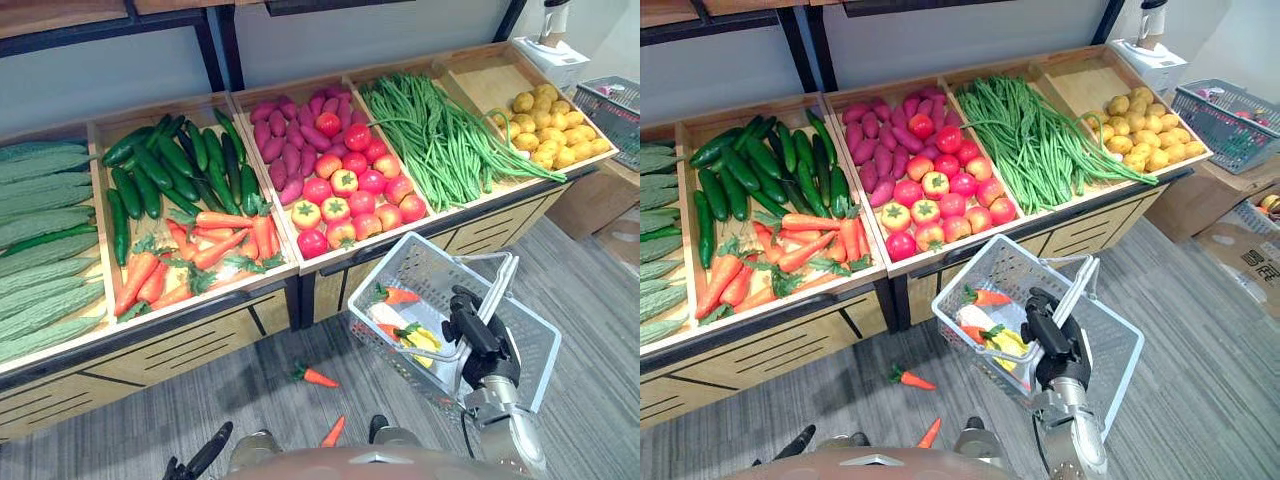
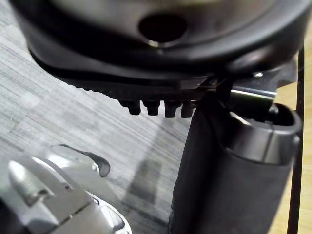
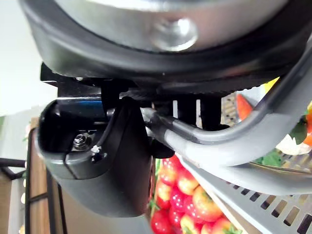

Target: Pick vegetable in the basket

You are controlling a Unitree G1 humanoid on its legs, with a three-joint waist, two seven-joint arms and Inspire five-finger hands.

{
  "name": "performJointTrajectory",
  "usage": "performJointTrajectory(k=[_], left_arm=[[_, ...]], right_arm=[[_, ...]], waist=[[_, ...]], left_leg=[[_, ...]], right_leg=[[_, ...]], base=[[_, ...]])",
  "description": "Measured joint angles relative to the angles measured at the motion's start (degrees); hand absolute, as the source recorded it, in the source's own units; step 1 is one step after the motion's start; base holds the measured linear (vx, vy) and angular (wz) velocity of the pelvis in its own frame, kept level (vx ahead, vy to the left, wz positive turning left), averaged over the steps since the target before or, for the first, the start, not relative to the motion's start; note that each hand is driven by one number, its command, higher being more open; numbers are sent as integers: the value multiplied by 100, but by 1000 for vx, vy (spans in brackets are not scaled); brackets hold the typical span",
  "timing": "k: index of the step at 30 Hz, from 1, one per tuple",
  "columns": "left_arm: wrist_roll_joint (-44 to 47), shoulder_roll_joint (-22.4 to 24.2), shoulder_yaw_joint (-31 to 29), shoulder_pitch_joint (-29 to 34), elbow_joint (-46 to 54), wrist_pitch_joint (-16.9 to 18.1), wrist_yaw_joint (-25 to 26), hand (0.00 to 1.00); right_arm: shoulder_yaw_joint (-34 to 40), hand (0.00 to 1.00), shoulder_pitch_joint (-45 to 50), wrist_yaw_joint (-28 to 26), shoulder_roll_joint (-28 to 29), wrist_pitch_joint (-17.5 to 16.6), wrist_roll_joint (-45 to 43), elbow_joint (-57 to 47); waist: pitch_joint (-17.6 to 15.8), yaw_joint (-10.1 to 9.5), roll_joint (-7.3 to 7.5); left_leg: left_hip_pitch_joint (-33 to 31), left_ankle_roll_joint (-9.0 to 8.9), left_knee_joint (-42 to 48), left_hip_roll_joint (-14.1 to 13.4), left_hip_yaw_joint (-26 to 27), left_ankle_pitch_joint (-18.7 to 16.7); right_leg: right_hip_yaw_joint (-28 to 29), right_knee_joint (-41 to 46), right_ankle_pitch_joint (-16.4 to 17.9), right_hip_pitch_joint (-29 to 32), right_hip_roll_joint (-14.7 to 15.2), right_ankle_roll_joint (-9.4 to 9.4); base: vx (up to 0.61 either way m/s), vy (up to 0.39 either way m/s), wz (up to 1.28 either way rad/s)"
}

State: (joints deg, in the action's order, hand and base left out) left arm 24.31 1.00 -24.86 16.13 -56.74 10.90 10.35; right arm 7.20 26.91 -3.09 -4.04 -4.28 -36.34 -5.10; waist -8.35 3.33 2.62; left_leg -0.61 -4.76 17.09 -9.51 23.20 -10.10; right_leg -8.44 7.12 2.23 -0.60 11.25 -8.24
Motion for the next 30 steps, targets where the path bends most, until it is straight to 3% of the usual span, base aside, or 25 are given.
performJointTrajectory(k=[3, 6, 10, 16, 19, 20, 21, 22, 23, 25, 27, 28, 29, 30], left_arm=[[-246, 34, -106, 21, -2, -10, 2, 100], [-266, 49, -326, -21, 1, -11, 15, 100], [-714, -4, -486, -122, 157, -24, 107, 100], [-1071, -255, -213, -471, 408, -23, 120, 100], [-1444, -352, 166, -521, 624, -22, 99, 100], [-1631, -399, 286, -607, 678, -19, 23, 100], [-1747, -452, 396, -725, 682, -19, -20, 100], [-1807, -469, 413, -771, 690, -21, -42, 100], [-1818, -480, 433, -785, 762, -25, -68, 100], [-1788, -480, 416, -602, 968, -23, -71, 100], [-1737, -484, 351, -430, 1129, -5, -55, 100], [-1674, -472, 274, -373, 1116, 0, -22, 100], [-1592, -457, 215, -353, 1105, 0, 3, 100], [-1475, -329, 63, -352, 1005, 13, 55, 100]], right_arm=[[155, 0, 77, -39, 1, -1, 3, 0], [240, 0, 201, -52, 0, 1, 4, 0], [376, 0, 359, -108, 4, 9, 4, 0], [831, 0, 442, -153, 241, 15, 3, -2], [999, 0, 275, -106, 255, 3, 5, -6], [1041, 0, 233, -53, 259, 2, 9, -9], [1075, 0, 183, -4, 264, 3, 10, -8], [1079, 0, 152, 6, 264, 3, 10, -8], [1075, 0, 104, 15, 262, 4, 11, -8], [1031, 0, -79, 21, 212, 4, 13, -5], [896, 0, -345, 33, 83, 3, 10, 10], [779, 0, -516, 81, -24, 1, 8, 59], [716, 0, -601, 120, -99, 2, 7, 102], [585, 0, -774, 147, -306, 1, -1, 233]], waist=[[-183, 7, -27], [-266, 26, -46], [-378, 199, -40], [-483, 365, 90], [-498, 473, 28], [-504, 514, 28], [-566, 501, -20], [-567, 489, 1], [-565, 473, 44], [-551, 385, 54], [-542, 266, 38], [-540, 224, 38], [-535, 201, 40], [-503, 124, -6]], left_leg=[[-91, 63, 834, -141, 141, -559], [-110, 133, 1343, -258, 336, -909], [-69, 228, 1938, -376, 573, -1300], [137, 223, 2287, -663, 1020, -1583], [66, 215, 2382, -959, 1535, -1652], [-20, 262, 2356, -1052, 1785, -1650], [-60, 429, 2267, -1124, 2110, -1573], [-63, 493, 2206, -1127, 2247, -1524], [33, 528, 2035, -1122, 2595, -1417], [347, 508, 1804, -1189, 3141, -1264], [504, 466, 1883, -1396, 3613, -1235], [581, 446, 2008, -1512, 3800, -1226], [629, 431, 2048, -1542, 3865, -1230], [700, 364, 2042, -1613, 3911, -1199]], right_leg=[[318, 805, 409, 281, 91, -132], [581, 1192, 581, 452, 146, -222], [953, 1544, 701, 587, 152, -353], [1460, 1567, 589, 679, -113, -447], [1866, 975, 43, 877, -407, -410], [1787, 610, -263, 983, -424, -217], [1258, 523, -419, 1113, -230, 96], [806, 727, -372, 1259, -81, 175], [-33, 1281, -180, 1378, 204, 464], [-1048, 2178, 351, 1213, 471, 855], [-1680, 2616, 654, 1236, 525, 1030], [-1993, 2691, 751, 1300, 551, 1030], [-2046, 2682, 791, 1318, 538, 974], [-2049, 2462, 921, 1269, 349, 797]], base=[[-52, 170, -26], [-11, 190, -37], [-3, 176, -33], [-62, 100, -48], [-80, 64, -95], [-91, 78, -113], [-66, 71, -105], [-15, 96, -107], [41, 74, -98], [76, 25, -133], [70, -75, -148], [70, -130, -129], [84, -189, -117], [61, -143, -83]])
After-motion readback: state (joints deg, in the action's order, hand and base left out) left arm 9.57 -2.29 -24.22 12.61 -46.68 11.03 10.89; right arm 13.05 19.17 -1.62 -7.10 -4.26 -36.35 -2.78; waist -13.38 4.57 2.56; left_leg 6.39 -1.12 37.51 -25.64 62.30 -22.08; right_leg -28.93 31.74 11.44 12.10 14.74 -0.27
